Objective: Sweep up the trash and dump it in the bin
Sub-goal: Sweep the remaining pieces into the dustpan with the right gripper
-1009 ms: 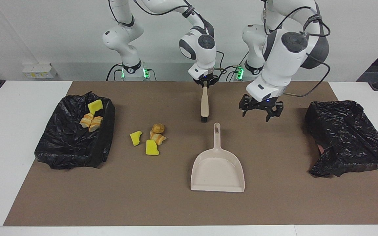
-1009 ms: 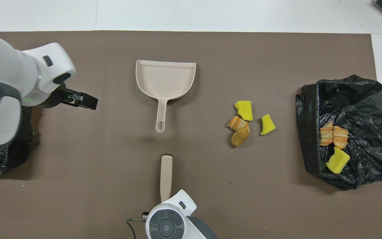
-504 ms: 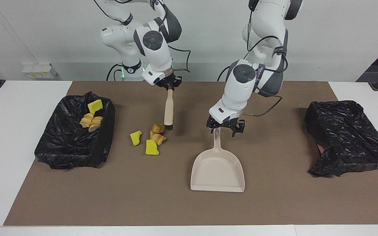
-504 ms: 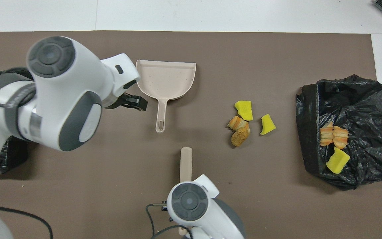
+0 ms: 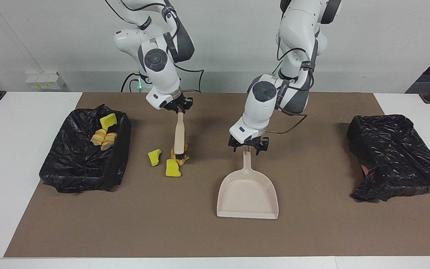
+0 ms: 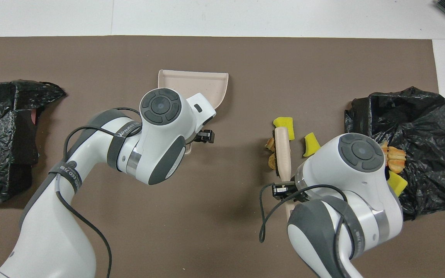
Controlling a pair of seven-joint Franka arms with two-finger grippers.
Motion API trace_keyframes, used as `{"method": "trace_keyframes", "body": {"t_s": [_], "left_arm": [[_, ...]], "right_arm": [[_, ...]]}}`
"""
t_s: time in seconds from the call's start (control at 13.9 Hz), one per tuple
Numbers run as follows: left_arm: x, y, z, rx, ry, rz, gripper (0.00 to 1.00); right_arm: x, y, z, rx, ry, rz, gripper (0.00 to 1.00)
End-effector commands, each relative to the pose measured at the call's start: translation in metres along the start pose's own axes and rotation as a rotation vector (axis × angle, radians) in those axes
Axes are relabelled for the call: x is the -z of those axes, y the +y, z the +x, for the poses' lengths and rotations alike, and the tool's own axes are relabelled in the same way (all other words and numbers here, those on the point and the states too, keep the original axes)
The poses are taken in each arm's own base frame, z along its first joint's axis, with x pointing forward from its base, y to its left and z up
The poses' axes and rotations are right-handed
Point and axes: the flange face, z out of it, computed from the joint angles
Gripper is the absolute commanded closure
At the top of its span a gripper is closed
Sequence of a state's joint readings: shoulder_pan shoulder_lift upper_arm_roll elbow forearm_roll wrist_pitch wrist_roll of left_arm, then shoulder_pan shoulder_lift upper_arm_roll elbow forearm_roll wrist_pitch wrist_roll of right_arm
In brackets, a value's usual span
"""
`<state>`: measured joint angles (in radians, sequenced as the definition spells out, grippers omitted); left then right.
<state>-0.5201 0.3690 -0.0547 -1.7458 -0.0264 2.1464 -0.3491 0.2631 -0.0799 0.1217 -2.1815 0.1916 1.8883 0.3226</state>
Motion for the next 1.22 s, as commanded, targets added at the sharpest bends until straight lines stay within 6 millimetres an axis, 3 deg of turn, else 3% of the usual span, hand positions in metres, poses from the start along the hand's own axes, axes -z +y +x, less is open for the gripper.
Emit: {"method": "trace_keyframes", "body": {"t_s": [0.0,0.07,0.22,0.29,0.5,0.72,0.86,1.01,1.15], "left_arm": [[-0.001,0.002,-0.014,0.004,0.000,0.003,0.16],[-0.001,0.009,-0.018,0.002,-0.010,0.006,0.38],[0.000,0.006,-0.014,0.002,0.000,0.009,0.95],[0.001,0.004,-0.013,-0.010,0.008,0.010,1.00],[0.018,-0.010,-0.006,-0.016,0.015,0.018,1.00],[0.060,-0.043,-0.004,-0.161,-0.029,0.031,1.00],[0.084,-0.080,-0.007,-0.301,-0.069,0.032,1.00],[0.097,-0.108,0.000,-0.461,-0.117,0.015,1.00],[0.099,-0.122,0.002,-0.556,-0.134,0.019,1.00]], "right_arm": [[0.000,0.002,-0.001,0.030,0.017,-0.011,1.00],[0.001,0.004,0.000,0.027,0.018,-0.008,1.00],[-0.001,0.006,0.002,0.026,0.016,-0.009,1.00],[-0.004,0.005,0.003,0.025,0.012,-0.009,1.00],[-0.004,0.005,0.003,0.027,0.017,-0.009,1.00],[-0.004,0.010,0.007,0.044,0.016,-0.012,1.00],[-0.004,0.017,0.012,0.050,0.023,-0.039,1.00],[-0.001,0.018,0.016,0.061,0.031,-0.050,1.00],[0.001,0.021,0.020,0.062,0.034,-0.066,1.00]]}}
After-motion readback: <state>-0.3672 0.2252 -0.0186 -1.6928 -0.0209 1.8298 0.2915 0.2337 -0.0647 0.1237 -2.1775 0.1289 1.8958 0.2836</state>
